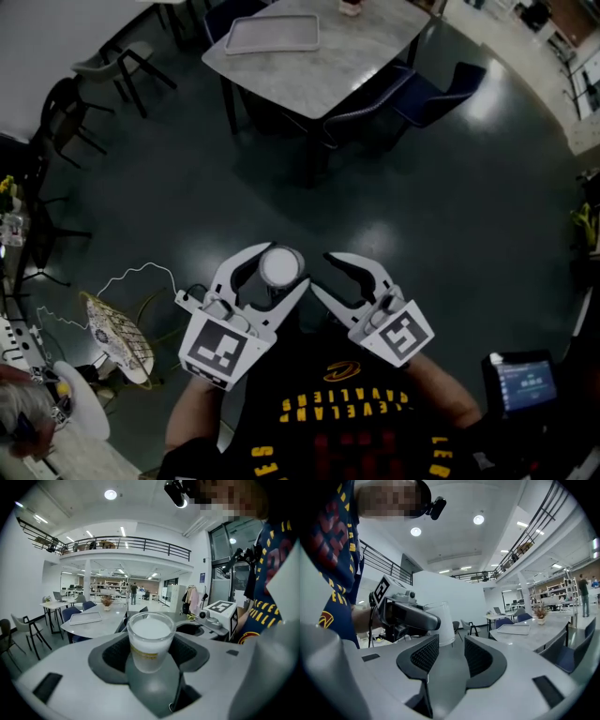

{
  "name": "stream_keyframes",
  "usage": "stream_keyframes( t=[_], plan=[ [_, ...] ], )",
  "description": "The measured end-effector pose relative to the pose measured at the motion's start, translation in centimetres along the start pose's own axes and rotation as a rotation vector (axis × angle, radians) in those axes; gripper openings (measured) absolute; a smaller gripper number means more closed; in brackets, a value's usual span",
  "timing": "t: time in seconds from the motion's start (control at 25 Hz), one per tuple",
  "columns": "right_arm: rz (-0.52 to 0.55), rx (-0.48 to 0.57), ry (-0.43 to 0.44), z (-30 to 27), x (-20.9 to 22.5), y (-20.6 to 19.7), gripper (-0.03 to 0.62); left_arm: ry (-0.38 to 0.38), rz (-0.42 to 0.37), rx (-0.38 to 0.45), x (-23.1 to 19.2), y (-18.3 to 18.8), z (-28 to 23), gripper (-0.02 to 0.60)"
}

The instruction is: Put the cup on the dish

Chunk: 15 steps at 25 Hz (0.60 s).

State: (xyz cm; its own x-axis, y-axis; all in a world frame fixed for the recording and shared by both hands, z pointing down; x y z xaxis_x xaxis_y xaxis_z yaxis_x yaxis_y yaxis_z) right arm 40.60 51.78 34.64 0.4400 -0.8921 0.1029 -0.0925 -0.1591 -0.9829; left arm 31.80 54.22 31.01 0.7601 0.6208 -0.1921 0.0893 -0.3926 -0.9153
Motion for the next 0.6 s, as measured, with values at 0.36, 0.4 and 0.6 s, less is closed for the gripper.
stream_keyframes(
  t=[0.36,0.4,0.6],
  plan=[
    [0.199,-0.016,-0.012,-8.5,-3.1,0.5,0.216,-0.06,-0.033,-0.002,-7.2,0.4,3.1,0.261],
    [0.238,-0.016,-0.017,-9.3,-3.4,0.7,0.216,-0.07,-0.032,-0.01,-7.8,0.3,3.5,0.261],
    [0.368,-0.03,-0.022,-12.7,-5.3,0.7,0.216,-0.117,-0.05,-0.035,-10.2,-0.2,5.1,0.261]
  ],
)
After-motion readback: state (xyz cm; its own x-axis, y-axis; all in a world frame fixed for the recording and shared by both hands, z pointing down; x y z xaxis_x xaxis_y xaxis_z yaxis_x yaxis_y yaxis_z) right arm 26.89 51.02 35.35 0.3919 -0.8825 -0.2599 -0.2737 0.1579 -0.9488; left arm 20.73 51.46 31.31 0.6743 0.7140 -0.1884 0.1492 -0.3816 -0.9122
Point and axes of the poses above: the fingertips, and each gripper's own axes: z backward along the fingers, x to its right, y out of its top, the point moved 4 cm from there along z, backward along the fingers, and after that the axes turned 14 degrees about -y, right-handed, at the moved point
